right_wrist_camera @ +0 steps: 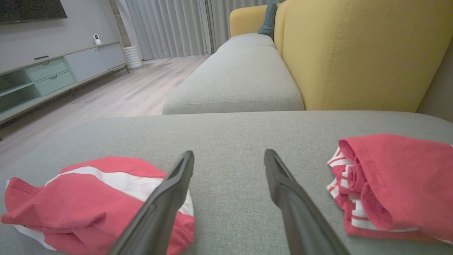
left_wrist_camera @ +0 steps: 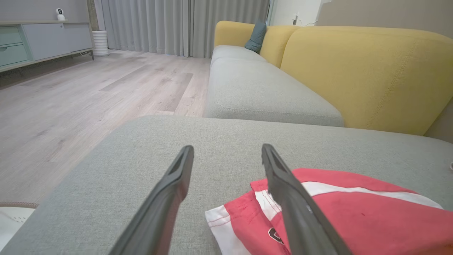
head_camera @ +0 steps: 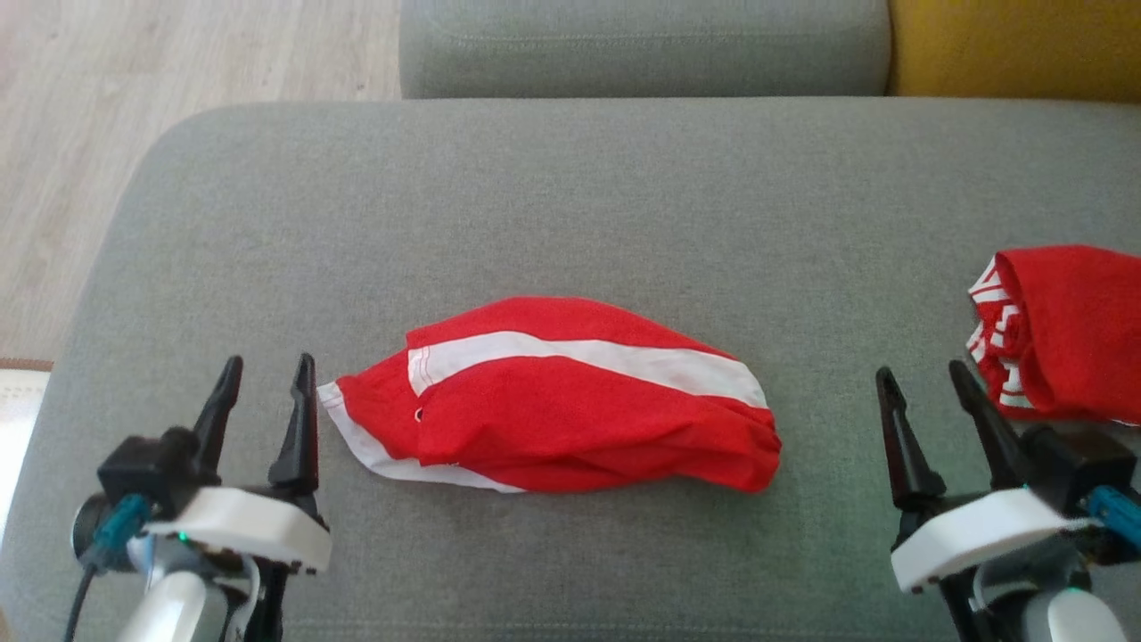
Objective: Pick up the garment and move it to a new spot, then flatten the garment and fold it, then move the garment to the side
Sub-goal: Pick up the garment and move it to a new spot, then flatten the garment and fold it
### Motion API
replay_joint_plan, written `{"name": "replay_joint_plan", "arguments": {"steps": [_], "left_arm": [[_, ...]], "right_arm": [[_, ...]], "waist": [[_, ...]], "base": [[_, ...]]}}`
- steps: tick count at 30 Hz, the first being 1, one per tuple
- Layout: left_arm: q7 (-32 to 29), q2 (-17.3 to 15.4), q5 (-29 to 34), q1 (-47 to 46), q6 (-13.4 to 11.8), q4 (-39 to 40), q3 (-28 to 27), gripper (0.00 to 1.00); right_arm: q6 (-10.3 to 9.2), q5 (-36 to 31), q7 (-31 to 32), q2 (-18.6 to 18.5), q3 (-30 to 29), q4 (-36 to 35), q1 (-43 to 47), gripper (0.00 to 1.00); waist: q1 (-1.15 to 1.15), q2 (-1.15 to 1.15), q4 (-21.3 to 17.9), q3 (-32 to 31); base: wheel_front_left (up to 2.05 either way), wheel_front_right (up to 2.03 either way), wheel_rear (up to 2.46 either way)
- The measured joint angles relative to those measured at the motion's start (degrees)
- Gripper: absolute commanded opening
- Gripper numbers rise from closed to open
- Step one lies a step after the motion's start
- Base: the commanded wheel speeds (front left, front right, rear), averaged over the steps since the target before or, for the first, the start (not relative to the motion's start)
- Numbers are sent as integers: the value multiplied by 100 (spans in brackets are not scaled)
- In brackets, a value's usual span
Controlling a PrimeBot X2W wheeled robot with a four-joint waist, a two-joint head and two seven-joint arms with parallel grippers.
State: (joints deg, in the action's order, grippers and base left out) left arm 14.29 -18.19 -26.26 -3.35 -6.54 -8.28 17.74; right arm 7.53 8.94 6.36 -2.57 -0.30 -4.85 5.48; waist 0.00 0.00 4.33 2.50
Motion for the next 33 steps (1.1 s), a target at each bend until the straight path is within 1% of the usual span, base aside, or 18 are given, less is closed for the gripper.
{"name": "replay_joint_plan", "arguments": {"steps": [13,33], "left_arm": [[0,-42,114,303,-2,87,65,100],[0,-87,148,304,-35,112,183,100]], "right_arm": [[0,7,74,1,-20,-38,131,100],[1,7,124,1,-47,-102,131,100]], "waist": [[0,0,-28,-167],[0,0,-33,-88]], "base": [[0,0,0],[0,0,0]]}}
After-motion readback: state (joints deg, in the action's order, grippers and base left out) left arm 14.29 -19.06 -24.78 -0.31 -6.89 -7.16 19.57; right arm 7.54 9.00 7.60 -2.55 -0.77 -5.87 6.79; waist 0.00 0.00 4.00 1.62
